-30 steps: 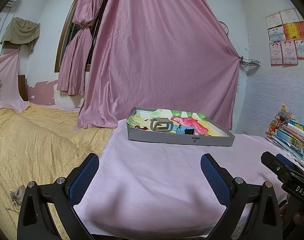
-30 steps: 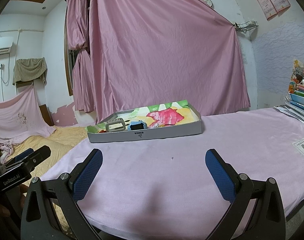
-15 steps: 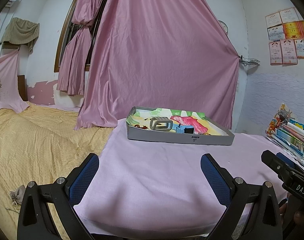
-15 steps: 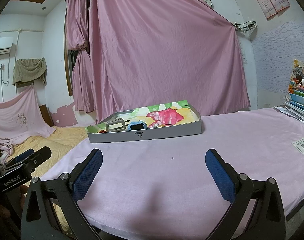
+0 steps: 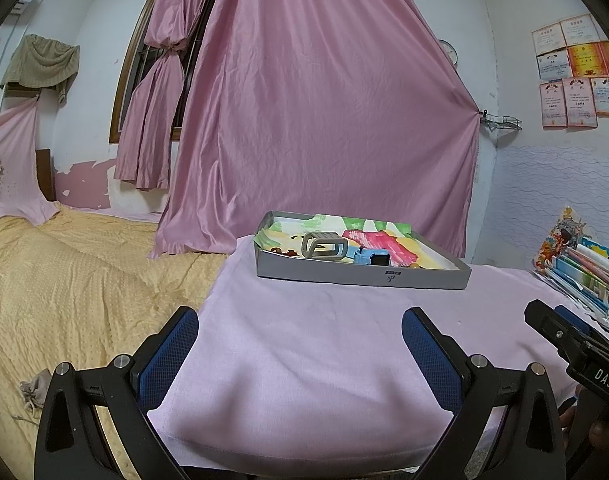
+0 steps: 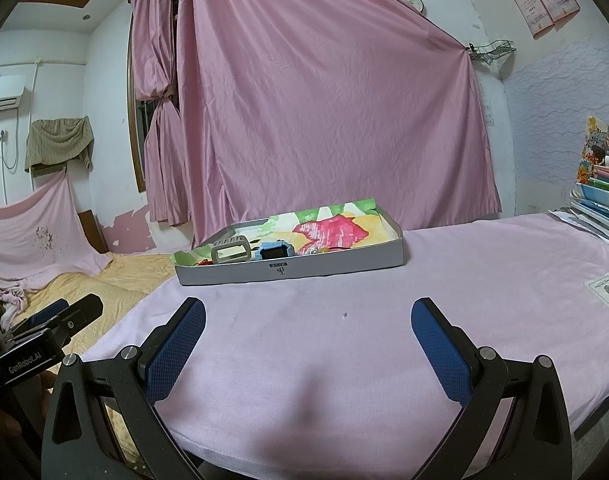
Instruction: Organize jewelry
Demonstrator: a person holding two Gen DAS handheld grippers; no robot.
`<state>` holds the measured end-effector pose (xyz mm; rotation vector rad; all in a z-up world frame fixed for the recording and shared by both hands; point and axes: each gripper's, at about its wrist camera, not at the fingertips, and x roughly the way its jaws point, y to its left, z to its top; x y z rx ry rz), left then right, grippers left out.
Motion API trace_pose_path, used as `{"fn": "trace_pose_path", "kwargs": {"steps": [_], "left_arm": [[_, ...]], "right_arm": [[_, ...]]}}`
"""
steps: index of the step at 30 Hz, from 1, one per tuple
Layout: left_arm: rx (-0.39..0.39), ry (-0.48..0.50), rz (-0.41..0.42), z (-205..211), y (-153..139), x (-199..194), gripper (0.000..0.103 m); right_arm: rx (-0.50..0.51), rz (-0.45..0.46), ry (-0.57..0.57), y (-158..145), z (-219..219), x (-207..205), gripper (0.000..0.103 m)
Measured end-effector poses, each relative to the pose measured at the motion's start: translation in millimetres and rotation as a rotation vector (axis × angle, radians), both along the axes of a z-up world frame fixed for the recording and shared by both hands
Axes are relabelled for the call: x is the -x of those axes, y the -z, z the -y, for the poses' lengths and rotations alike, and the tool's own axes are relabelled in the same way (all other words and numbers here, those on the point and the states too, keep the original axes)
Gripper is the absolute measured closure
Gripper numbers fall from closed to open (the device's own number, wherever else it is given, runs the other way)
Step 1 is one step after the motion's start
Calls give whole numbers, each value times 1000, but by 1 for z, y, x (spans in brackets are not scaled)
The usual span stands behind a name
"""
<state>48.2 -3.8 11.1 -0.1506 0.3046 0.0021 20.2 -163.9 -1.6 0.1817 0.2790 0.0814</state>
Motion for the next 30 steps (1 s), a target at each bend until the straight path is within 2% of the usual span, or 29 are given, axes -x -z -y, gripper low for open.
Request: {"fn": "trace_pose_path", "kwargs": {"steps": [30], "left_arm": [[-18, 4, -14, 1, 5, 1, 1]], "right_arm": [[-4, -6, 3, 2, 1, 0, 2]]}}
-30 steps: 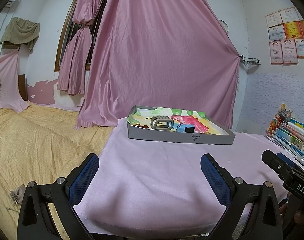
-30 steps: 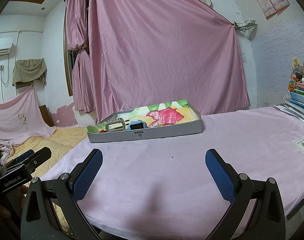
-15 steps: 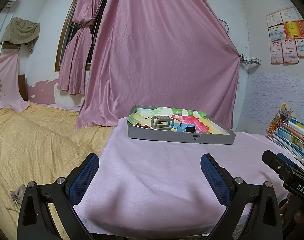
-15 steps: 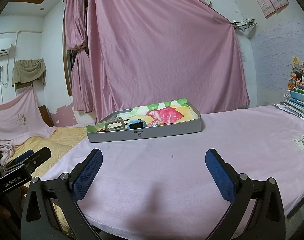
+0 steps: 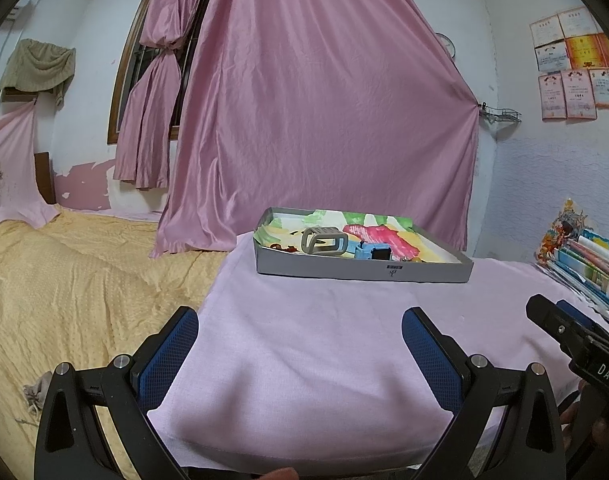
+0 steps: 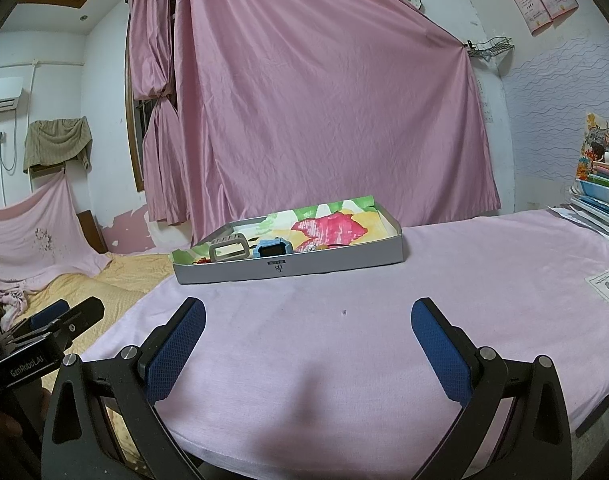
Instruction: Organize jewelry
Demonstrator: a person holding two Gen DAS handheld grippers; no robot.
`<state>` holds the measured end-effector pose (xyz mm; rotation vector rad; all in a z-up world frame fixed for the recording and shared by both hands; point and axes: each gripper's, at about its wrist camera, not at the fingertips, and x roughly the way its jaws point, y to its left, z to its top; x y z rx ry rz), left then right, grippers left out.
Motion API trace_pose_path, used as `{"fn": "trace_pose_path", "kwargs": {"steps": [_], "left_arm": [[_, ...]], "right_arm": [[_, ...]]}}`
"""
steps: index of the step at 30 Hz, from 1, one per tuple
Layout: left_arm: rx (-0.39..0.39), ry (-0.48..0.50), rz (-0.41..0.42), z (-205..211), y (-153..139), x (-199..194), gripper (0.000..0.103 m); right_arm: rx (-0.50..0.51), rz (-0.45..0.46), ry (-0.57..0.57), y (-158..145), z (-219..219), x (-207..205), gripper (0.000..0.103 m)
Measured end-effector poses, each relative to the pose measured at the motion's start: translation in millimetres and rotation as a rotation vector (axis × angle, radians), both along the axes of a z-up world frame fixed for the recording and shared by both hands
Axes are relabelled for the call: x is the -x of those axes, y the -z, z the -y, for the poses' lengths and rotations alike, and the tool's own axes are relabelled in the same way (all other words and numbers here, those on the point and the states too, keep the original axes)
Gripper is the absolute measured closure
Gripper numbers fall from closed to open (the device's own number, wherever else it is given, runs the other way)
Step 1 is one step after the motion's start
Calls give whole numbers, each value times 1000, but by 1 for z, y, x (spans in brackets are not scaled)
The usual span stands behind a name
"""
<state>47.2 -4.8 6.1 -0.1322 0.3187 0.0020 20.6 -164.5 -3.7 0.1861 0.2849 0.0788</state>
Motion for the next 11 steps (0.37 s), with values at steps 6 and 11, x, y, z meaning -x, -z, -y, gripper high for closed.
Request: {"fn": "trace_pose_path", "kwargs": {"steps": [6, 11], "left_arm": [[-15, -6, -7, 0, 0, 0, 1], [-16, -9, -13, -1, 1, 0, 1]], "right_arm": [[-1, -1, 0, 0, 0, 0, 2], [-2, -6, 1, 2, 0, -1, 2]]}}
